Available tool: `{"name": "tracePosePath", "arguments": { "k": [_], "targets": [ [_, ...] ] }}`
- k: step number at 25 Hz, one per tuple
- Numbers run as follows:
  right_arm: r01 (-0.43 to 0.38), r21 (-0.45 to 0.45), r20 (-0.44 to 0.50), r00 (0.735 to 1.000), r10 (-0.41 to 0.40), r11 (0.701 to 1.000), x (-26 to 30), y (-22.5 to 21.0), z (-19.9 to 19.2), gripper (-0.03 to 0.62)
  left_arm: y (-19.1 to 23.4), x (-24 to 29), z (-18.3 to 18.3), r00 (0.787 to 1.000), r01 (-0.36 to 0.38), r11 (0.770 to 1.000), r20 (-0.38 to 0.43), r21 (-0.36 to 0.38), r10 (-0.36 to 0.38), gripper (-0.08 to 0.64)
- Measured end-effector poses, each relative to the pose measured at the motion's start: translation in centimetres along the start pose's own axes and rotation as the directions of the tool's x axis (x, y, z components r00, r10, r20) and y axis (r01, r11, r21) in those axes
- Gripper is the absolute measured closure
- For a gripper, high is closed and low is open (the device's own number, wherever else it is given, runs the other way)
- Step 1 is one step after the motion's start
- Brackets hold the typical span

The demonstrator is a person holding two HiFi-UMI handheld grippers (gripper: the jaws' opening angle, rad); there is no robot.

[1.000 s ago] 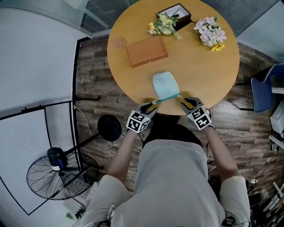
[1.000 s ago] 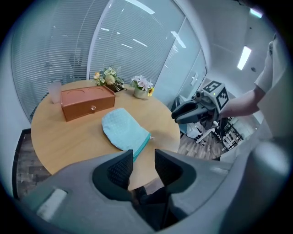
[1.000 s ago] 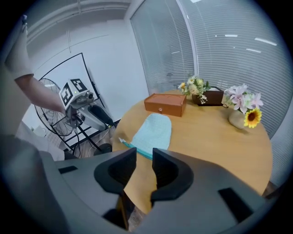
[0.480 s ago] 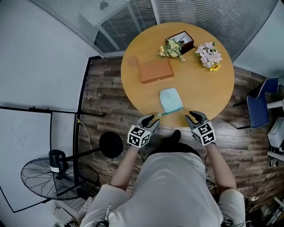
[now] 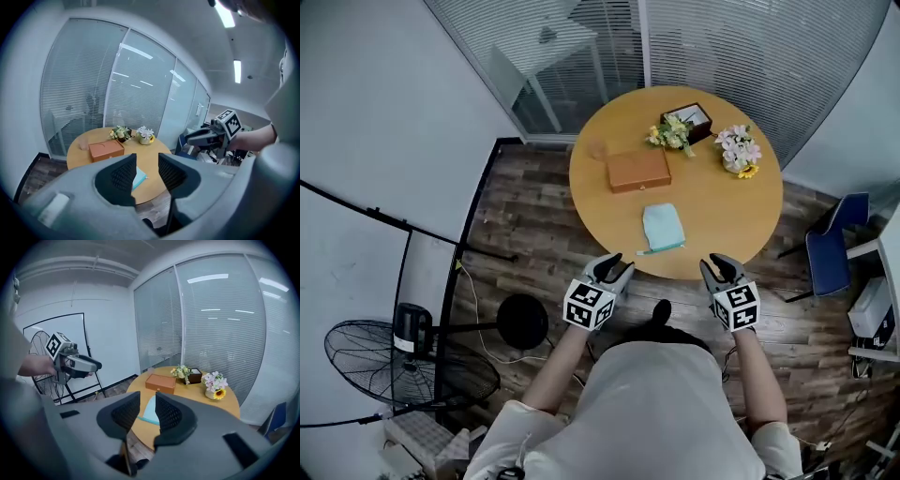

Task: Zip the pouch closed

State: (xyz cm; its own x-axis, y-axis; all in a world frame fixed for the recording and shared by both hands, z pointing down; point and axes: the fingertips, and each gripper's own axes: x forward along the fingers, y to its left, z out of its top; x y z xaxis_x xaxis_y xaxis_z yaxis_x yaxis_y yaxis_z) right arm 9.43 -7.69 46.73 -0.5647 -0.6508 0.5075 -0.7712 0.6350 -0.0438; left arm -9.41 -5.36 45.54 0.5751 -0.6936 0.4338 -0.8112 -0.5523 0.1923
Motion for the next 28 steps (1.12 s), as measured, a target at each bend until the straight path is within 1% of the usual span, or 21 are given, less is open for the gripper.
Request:
{"name": "tracePosePath", "arguments": {
  "k": [4, 8, 14, 18, 22, 28],
  "targets": [
    [0.011, -0.017, 0.021, 1.000, -0.011, 1.000, -2.9, 1.4, 1.4, 0.489, -0.8, -3.0, 1.3, 0.999, -0.037, 0.999, 0.021, 0.008, 0.036, 0.407],
    [0.018, -0.034, 0.051, 0.999, -0.017, 0.999, -5.4, 2.9, 2.6, 0.489, -1.3, -5.6, 1.8, 0.997, -0.070, 0.998, 0.028, 0.004, 0.070, 0.407],
    [0.027, -0.077, 0.086, 0.996, -0.020, 0.997, -7.8, 4.1, 3.7, 0.489, -2.5, -7.5, 2.3, 0.994, -0.074, 0.997, 0.082, 0.002, 0.073, 0.407],
    [0.037, -0.077, 0.139, 0.990, -0.026, 0.996, -9.6, 3.6, 4.6, 0.497, -4.2, -8.5, 3.7, 0.989, -0.076, 0.997, 0.131, 0.000, 0.075, 0.411],
    [0.038, -0.079, 0.186, 0.982, -0.022, 0.996, -11.0, 2.3, 5.6, 0.512, -6.0, -8.7, 6.0, 0.977, -0.082, 0.996, 0.197, 0.027, 0.076, 0.447],
    [0.001, -0.087, 0.220, 0.975, 0.019, 0.996, -12.5, 0.9, 6.5, 0.559, -7.4, -8.9, 8.0, 0.959, -0.139, 0.990, 0.249, 0.004, 0.133, 0.477]
  ]
}}
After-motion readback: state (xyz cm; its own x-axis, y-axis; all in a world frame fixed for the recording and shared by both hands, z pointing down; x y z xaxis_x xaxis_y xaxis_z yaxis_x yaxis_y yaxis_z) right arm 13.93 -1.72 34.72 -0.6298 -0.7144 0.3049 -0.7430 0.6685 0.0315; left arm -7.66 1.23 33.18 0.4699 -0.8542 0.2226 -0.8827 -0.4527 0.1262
